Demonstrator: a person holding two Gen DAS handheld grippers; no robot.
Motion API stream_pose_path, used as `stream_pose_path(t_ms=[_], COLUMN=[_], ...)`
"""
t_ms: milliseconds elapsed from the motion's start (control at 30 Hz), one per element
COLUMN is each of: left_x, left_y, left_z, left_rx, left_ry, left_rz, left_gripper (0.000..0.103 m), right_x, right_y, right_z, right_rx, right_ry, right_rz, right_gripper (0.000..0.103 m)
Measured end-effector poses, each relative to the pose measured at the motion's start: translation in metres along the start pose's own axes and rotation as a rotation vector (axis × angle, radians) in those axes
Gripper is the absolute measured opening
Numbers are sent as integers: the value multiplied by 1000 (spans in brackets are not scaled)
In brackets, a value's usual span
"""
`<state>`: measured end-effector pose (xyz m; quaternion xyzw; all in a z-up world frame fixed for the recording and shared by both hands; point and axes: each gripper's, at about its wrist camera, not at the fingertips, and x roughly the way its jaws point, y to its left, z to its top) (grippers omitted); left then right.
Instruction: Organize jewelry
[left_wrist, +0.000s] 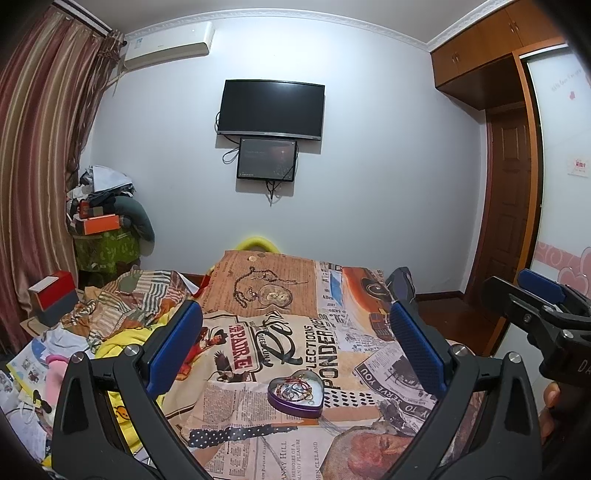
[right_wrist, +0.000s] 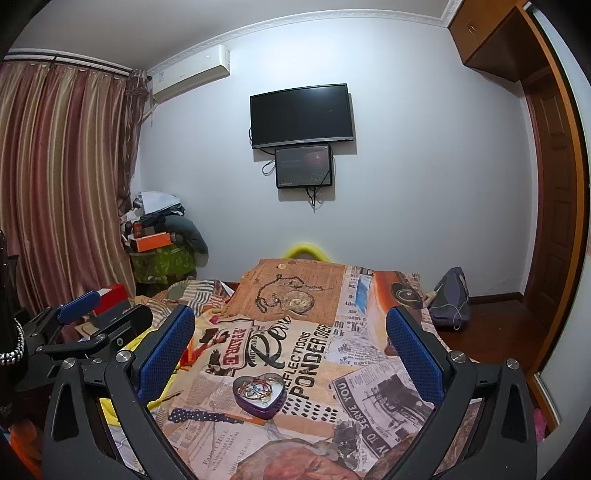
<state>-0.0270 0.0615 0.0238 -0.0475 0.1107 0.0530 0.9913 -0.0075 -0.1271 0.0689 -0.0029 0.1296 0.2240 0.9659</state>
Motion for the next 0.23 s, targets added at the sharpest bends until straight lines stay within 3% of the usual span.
stream_pose_path(t_ms=[233], left_x=[1], left_y=[2], left_z=[-1], left_rx=[5], left_ry=[7], left_rz=[-7], left_gripper=[102], right_x=[2], right_y=[2], right_z=[-1], right_rx=[-3], right_ry=[5], right_rz=[0], right_gripper=[103])
